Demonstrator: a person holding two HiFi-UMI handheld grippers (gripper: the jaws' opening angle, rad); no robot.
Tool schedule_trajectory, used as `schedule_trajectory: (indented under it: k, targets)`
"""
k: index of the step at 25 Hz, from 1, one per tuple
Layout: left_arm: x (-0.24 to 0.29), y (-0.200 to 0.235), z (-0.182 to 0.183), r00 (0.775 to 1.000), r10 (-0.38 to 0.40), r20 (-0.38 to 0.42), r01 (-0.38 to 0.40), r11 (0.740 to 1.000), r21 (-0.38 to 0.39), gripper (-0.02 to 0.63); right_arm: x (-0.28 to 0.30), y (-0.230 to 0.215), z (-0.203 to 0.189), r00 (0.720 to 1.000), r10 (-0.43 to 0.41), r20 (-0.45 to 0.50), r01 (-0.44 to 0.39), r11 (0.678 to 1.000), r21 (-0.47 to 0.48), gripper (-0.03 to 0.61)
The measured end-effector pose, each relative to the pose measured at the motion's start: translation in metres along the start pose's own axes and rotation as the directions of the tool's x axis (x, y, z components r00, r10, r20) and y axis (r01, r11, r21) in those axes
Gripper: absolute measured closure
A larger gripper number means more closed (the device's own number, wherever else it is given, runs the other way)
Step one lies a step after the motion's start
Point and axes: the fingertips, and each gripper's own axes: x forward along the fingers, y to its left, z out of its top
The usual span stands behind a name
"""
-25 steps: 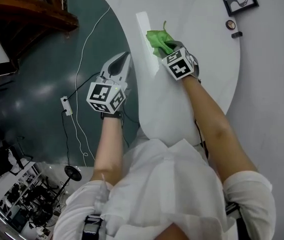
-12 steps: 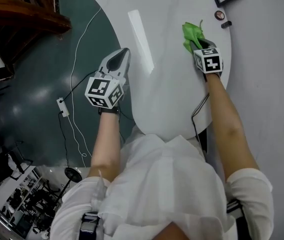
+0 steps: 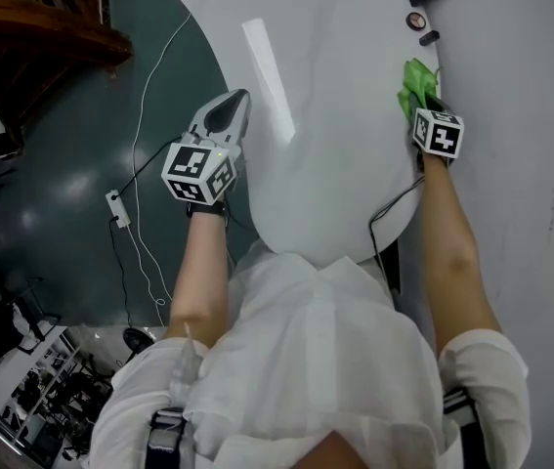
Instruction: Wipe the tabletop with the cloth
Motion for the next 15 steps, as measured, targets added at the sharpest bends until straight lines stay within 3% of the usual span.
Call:
schedule_trajectory:
  k: [9, 15]
  targets:
    - [-0.010, -0.005, -0.003, 1.000, -0.006, -0.003, 0.006, 1.000, 0.001, 0.595, -0.026, -0.001, -0.030, 0.988, -0.153, 0.017, 0.151, 0.983, 0.106, 0.484]
    - [-0.020, -0.004, -0.006, 1.000, -0.007, -0.002, 0.007, 1.000, 0.000, 0.595, -0.029, 0.042, -0.032, 0.989, -0.148, 0.014, 0.146, 0.985, 0.096, 0.487]
